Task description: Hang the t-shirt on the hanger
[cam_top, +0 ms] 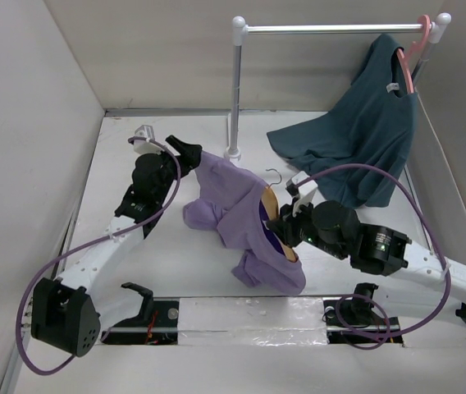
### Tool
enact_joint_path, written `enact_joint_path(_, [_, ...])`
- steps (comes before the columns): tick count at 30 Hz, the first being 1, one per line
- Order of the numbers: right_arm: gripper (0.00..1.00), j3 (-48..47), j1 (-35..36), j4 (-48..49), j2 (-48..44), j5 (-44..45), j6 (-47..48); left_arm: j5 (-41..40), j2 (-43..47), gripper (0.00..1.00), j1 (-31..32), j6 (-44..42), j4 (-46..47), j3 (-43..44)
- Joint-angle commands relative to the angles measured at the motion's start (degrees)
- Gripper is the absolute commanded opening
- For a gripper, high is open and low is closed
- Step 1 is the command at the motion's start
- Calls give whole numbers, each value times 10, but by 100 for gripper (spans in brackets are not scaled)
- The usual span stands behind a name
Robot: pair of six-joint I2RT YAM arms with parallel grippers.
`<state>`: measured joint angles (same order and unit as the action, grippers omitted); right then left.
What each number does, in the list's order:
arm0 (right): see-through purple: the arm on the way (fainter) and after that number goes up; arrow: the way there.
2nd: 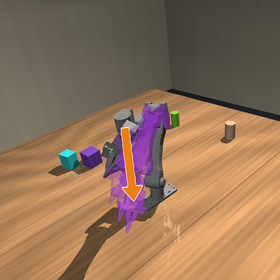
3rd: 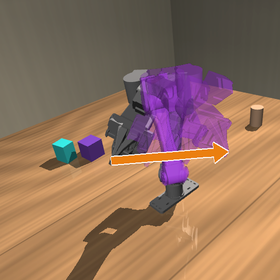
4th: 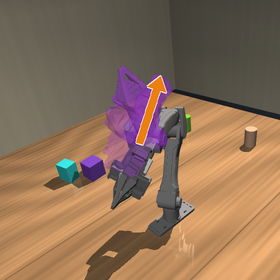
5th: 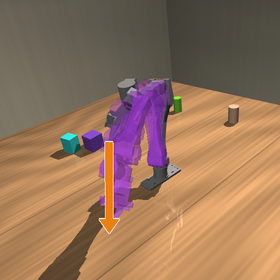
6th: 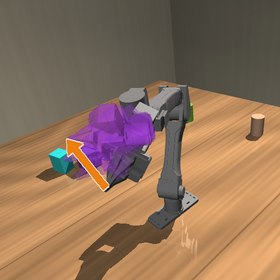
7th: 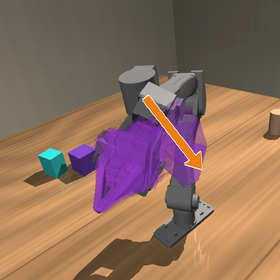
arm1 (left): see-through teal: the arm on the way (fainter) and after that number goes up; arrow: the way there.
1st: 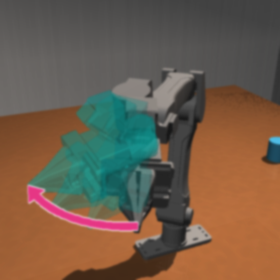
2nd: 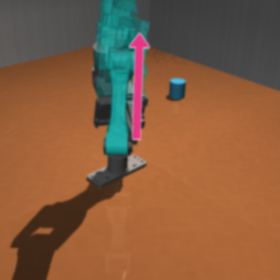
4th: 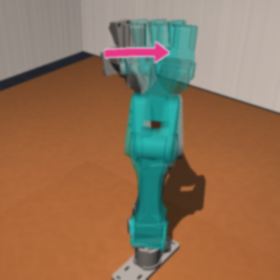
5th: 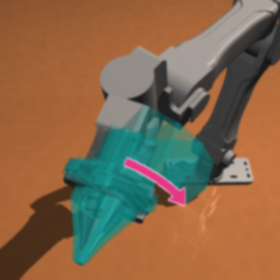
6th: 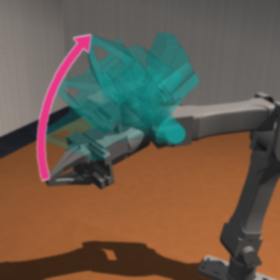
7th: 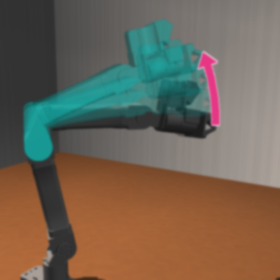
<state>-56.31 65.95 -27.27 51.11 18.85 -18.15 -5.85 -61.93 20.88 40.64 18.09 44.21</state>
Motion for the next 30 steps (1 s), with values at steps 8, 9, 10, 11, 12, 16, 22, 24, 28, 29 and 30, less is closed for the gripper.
enact_joint_path(8, [0,-45,-3,27,-15,-8,10,37,-27,0,-1,34,107,28])
enact_joint_path(9, [0,-45,-3,27,-15,-8,10,37,-27,0,-1,34,107,28])
enact_joint_path(10, [0,-42,-3,27,-18,-7,9,33,-28,0,-1,24,105,33])
enact_joint_path(11, [0,-42,-8,28,-24,-10,8,18,-28,0,-1,18,95,44])
enact_joint_path(12, [0,-42,-8,27,-28,-12,8,8,-28,0,-1,12,94,47])
enact_joint_path(16, [0,-52,-8,4,-42,-8,4,-8,-28,0,-28,-3,97,64])
enact_joint_path(22, [0,-67,-8,-23,-67,-4,1,41,-41,0,-59,4,98,80])
enact_joint_path(24, [0,-76,-8,-27,-68,0,7,78,-30,0,-59,8,100,63])
enact_joint_path(28, [0,-88,-8,-32,-66,11,10,120,-16,42,-59,17,87,40])
enact_joint_path(29, [0,-89,-8,-31,-64,9,14,130,-14,53,-59,20,87,37])
enact_joint_path(30, [0,-92,-13,-32,-62,8,16,149,-14,66,-59,24,92,27])
